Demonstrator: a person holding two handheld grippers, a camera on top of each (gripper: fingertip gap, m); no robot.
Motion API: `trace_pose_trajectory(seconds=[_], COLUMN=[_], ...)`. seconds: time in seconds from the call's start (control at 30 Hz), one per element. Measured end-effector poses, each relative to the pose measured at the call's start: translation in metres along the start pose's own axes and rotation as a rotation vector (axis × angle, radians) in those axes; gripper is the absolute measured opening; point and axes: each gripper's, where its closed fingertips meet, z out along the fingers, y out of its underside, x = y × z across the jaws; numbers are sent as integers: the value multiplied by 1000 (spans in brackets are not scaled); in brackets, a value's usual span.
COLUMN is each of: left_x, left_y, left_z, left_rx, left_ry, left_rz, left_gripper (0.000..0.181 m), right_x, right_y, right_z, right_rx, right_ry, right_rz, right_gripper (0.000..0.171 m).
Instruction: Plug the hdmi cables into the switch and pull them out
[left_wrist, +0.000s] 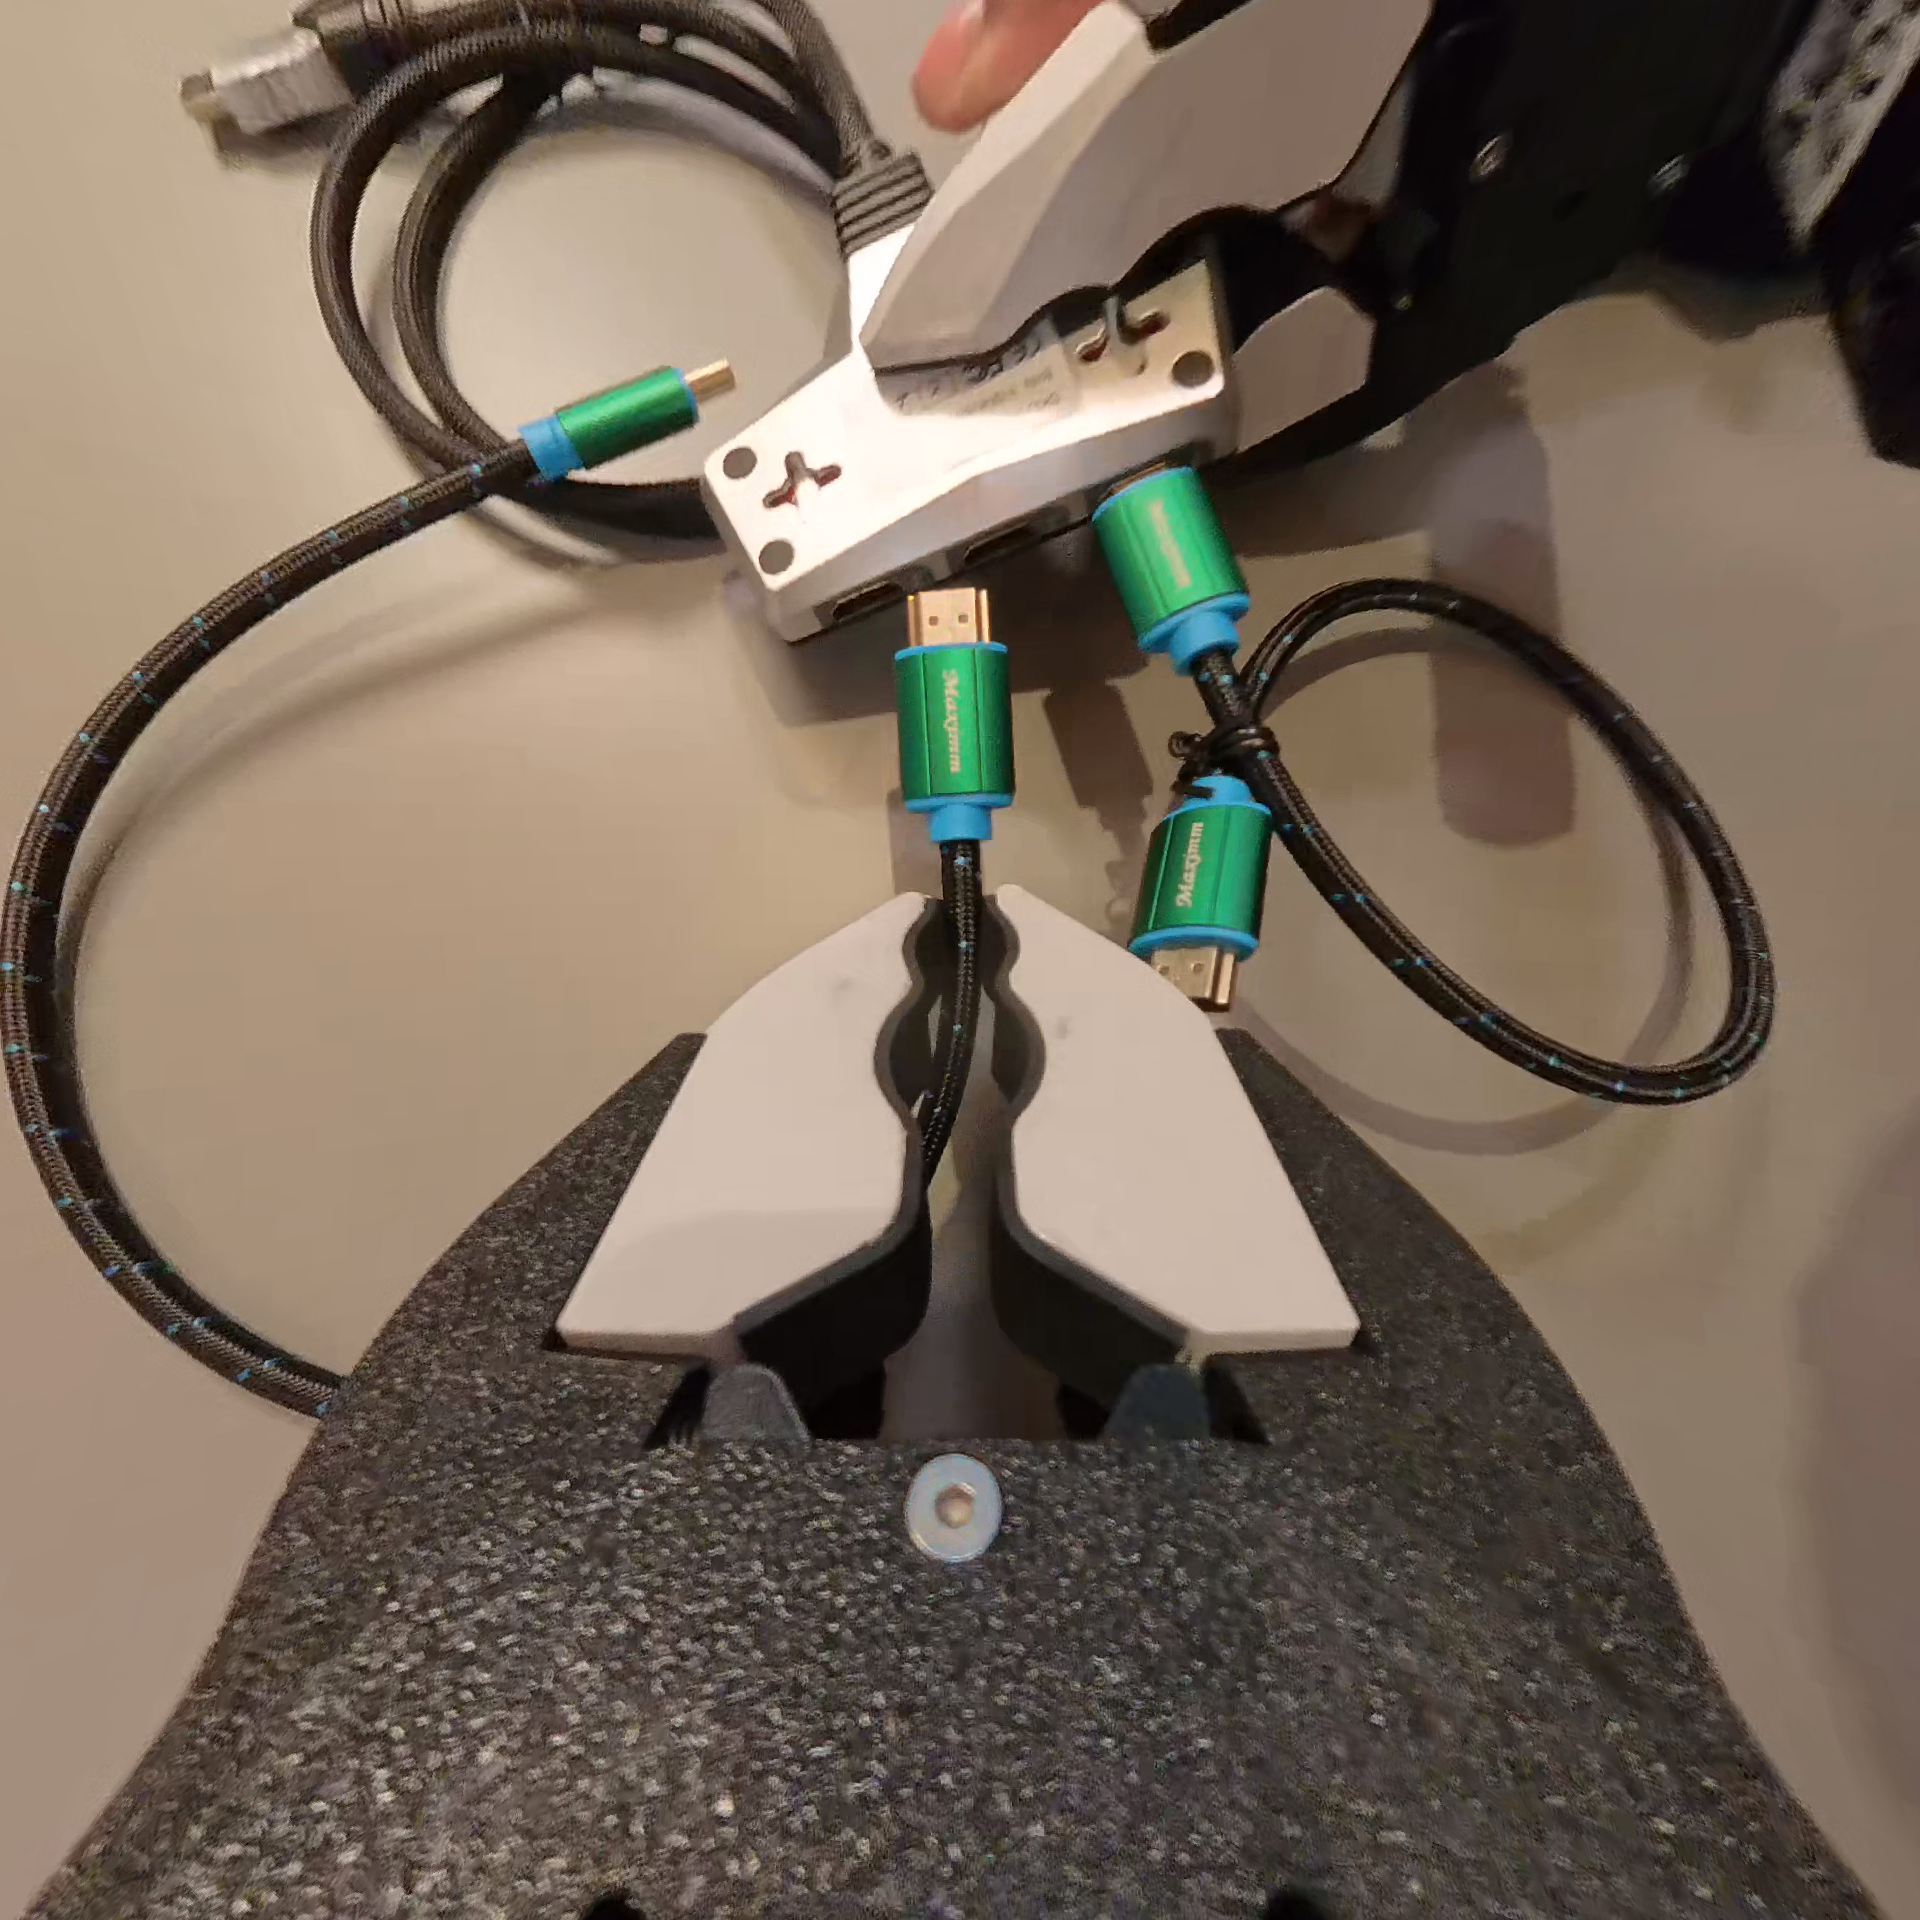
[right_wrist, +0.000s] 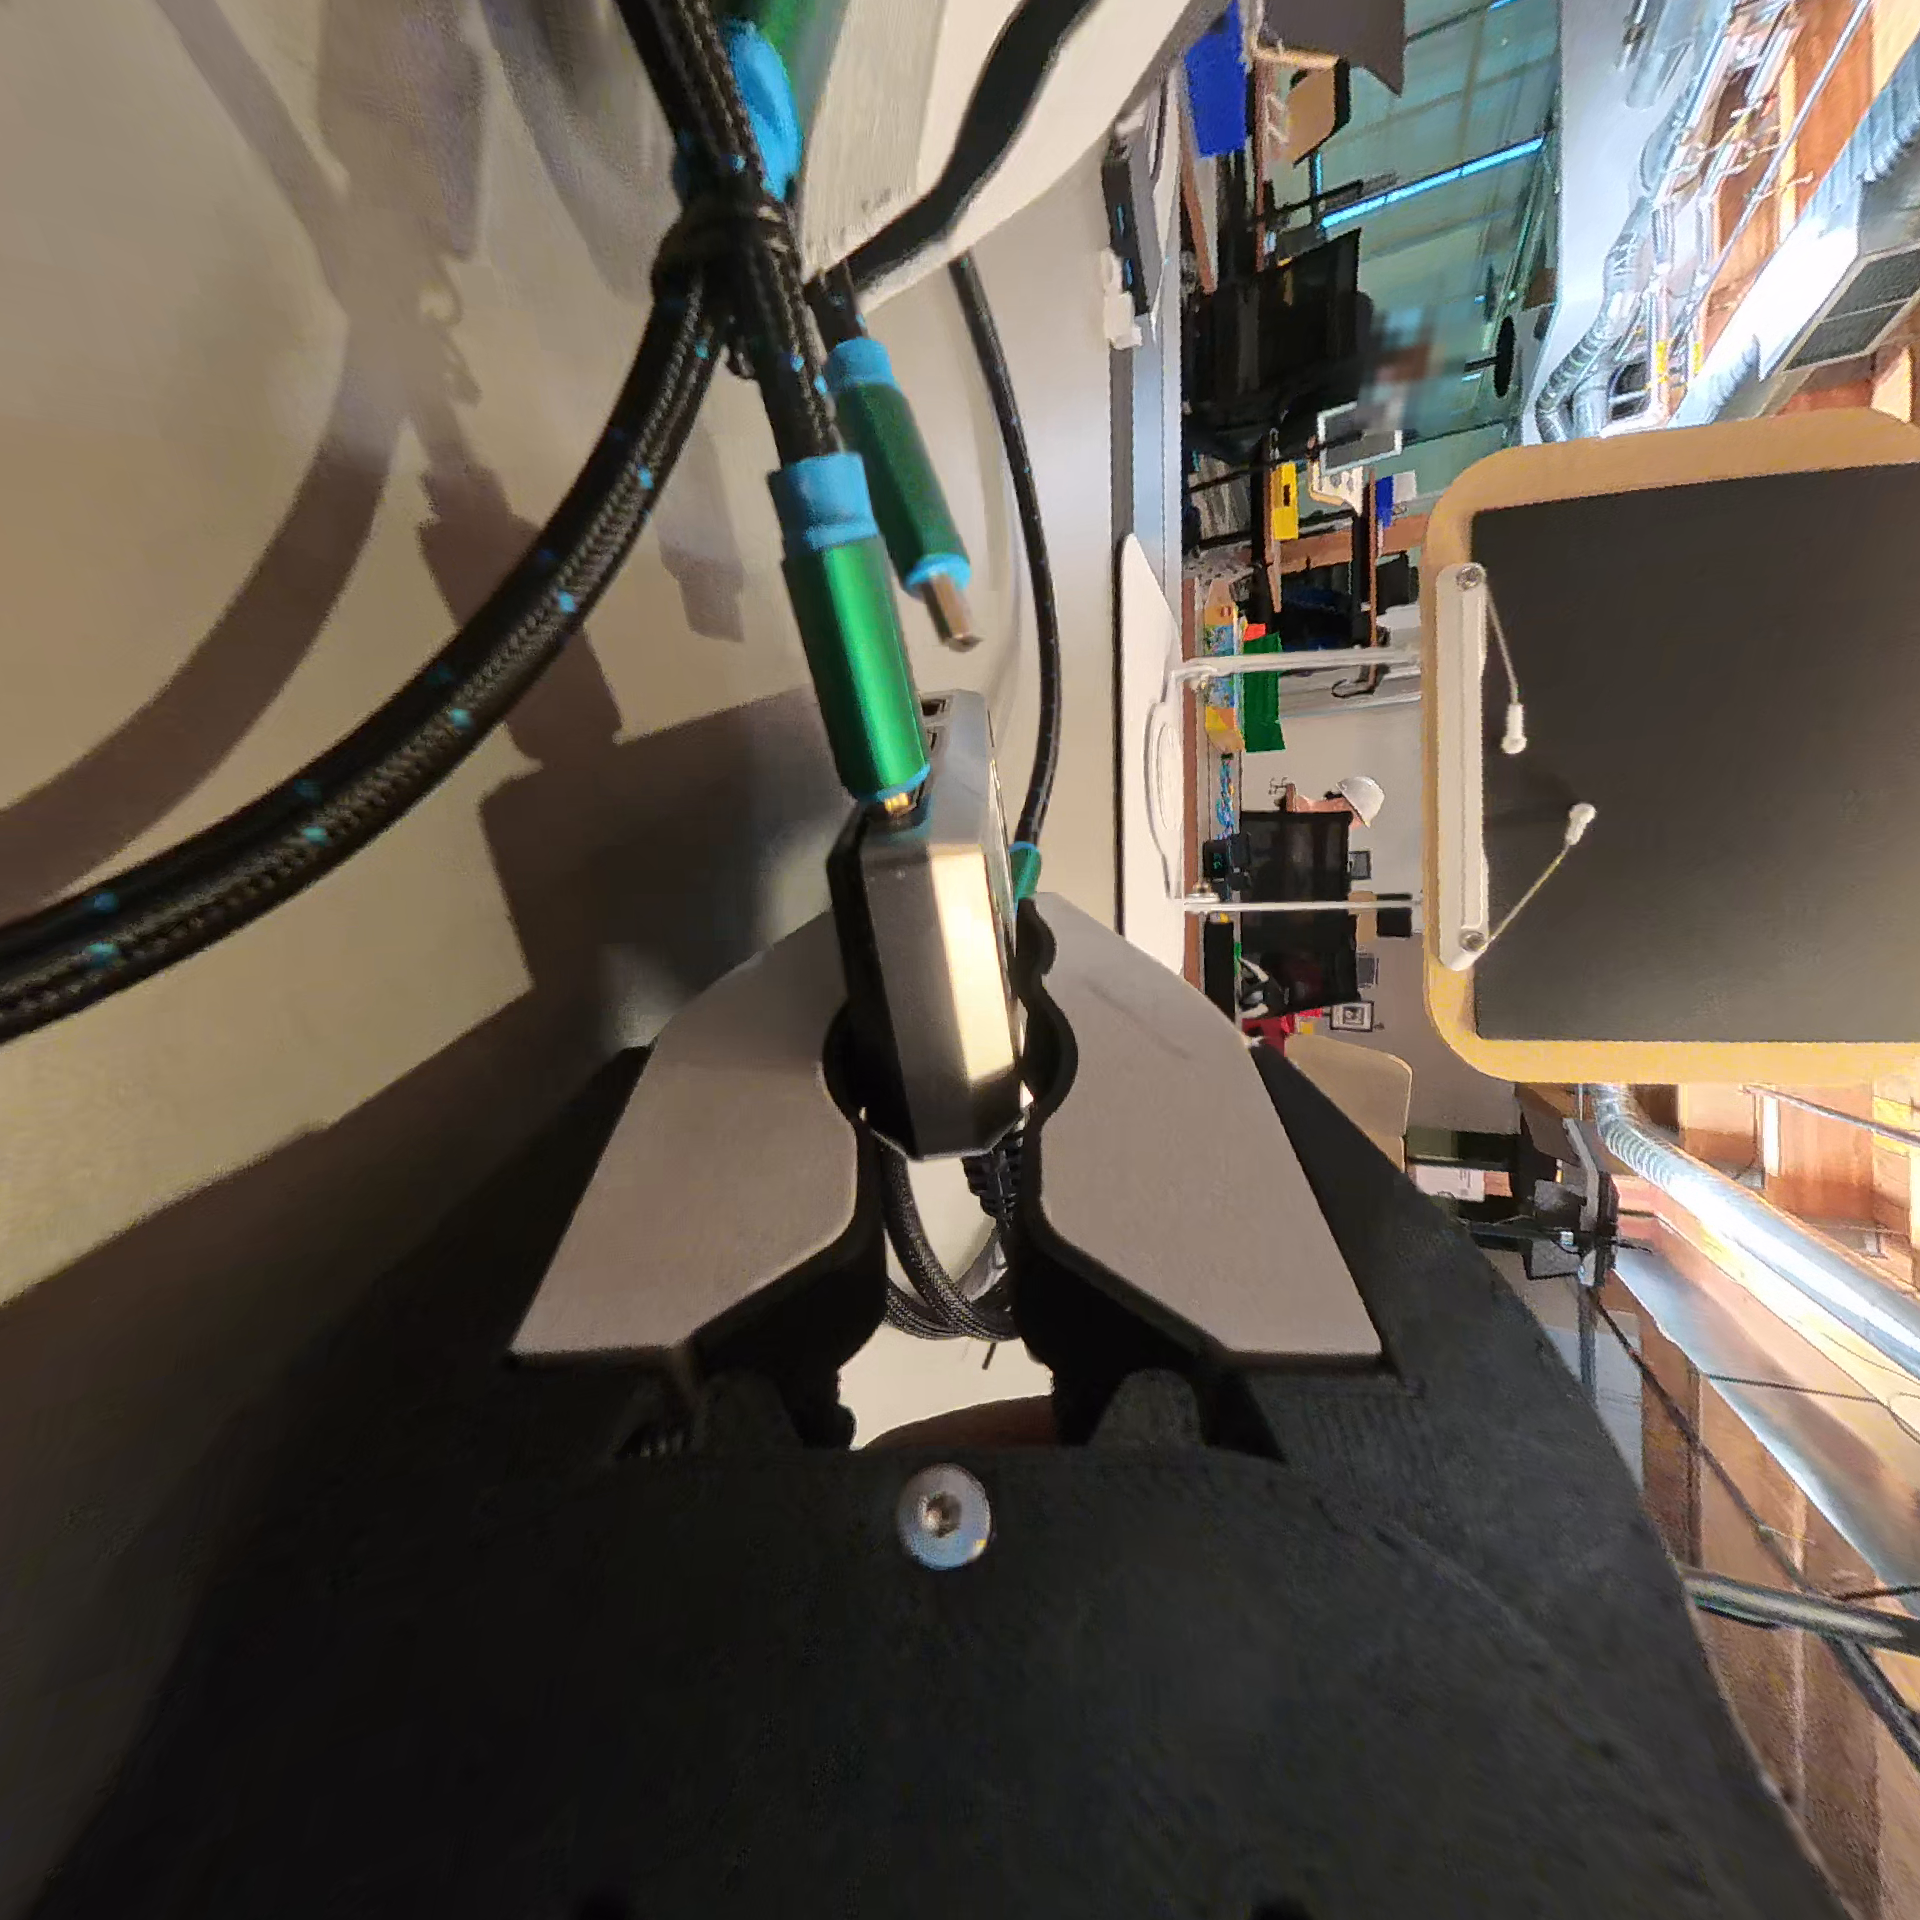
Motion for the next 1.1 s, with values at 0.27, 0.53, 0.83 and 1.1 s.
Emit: trace_pose_trajectory(seconds=[0.27, 0.53, 0.83, 1.1], left_x=[18, 24, 28, 25], left_y=[-20, -16, -8, -7], left_z=[-18, -10, 6, 4], left_rx=[197, 139, 13, -4], left_ry=[170, 156, 77, 39], left_rz=[-89, -98, -125, -141], left_gripper=[6, 6, 6, 6], right_x=[10, 15, 8, 3], right_y=[-8, -15, -12, -13], right_z=[-6, -11, -6, -5], right_rx=[89, 140, 60, 40], right_ry=[49, 67, 62, 45], right_rz=[45, 82, -36, -86], right_gripper=[23, 23, 22, 22])
